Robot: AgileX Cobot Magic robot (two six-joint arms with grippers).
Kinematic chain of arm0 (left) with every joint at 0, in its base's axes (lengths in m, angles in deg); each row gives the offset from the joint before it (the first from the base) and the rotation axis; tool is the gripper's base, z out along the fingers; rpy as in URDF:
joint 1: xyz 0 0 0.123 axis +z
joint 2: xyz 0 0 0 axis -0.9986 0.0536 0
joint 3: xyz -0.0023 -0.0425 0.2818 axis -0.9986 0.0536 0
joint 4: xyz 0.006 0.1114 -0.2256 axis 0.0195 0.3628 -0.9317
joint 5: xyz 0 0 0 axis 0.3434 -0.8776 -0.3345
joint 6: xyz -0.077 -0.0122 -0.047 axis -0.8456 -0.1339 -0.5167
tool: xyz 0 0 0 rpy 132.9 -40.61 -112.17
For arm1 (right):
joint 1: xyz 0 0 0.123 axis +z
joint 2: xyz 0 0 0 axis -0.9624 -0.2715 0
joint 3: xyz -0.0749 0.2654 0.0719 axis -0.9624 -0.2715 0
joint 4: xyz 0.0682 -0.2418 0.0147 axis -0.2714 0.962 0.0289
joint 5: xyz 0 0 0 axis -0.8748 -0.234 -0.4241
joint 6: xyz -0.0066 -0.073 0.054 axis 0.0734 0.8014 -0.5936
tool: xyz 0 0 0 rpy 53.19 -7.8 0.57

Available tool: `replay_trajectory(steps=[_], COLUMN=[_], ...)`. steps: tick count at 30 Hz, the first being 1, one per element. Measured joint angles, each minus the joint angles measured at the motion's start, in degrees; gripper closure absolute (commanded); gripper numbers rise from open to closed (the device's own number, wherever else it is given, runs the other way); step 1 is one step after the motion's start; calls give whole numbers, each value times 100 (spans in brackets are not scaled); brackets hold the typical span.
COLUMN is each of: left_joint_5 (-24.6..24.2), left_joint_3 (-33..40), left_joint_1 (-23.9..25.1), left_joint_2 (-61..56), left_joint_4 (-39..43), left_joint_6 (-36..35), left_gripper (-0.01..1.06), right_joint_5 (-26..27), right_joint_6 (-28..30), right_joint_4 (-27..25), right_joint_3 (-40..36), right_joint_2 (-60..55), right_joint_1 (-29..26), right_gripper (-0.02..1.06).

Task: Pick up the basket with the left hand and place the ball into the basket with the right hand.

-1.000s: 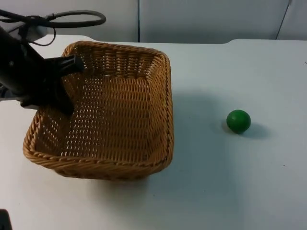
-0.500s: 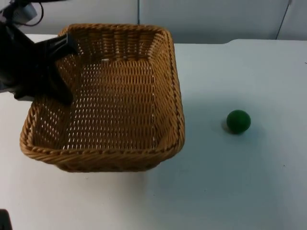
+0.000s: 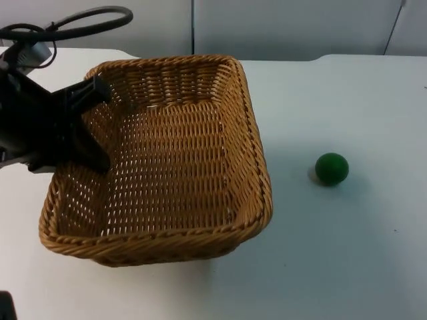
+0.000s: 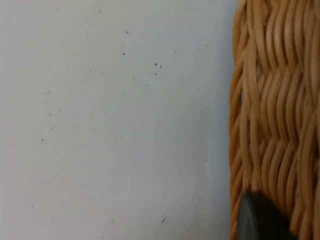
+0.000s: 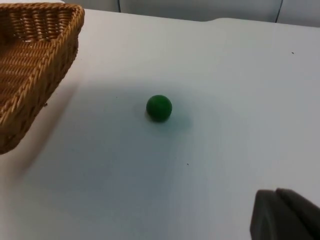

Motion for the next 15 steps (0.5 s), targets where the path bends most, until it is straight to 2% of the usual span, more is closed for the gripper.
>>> replay_trajectory(steps=[15], left_joint_5=[12], left_joint_3=[0], left_joint_1=[0], left_joint_2=[0], left_joint_4=[-21], left_joint_6=[38], left_gripper=[105], right_joint_5=[0], right_joint_6=[0], right_joint_4=[0], right_joint_3=[0], right_joint_2=[0], right_joint_1=[0], right_gripper=[105])
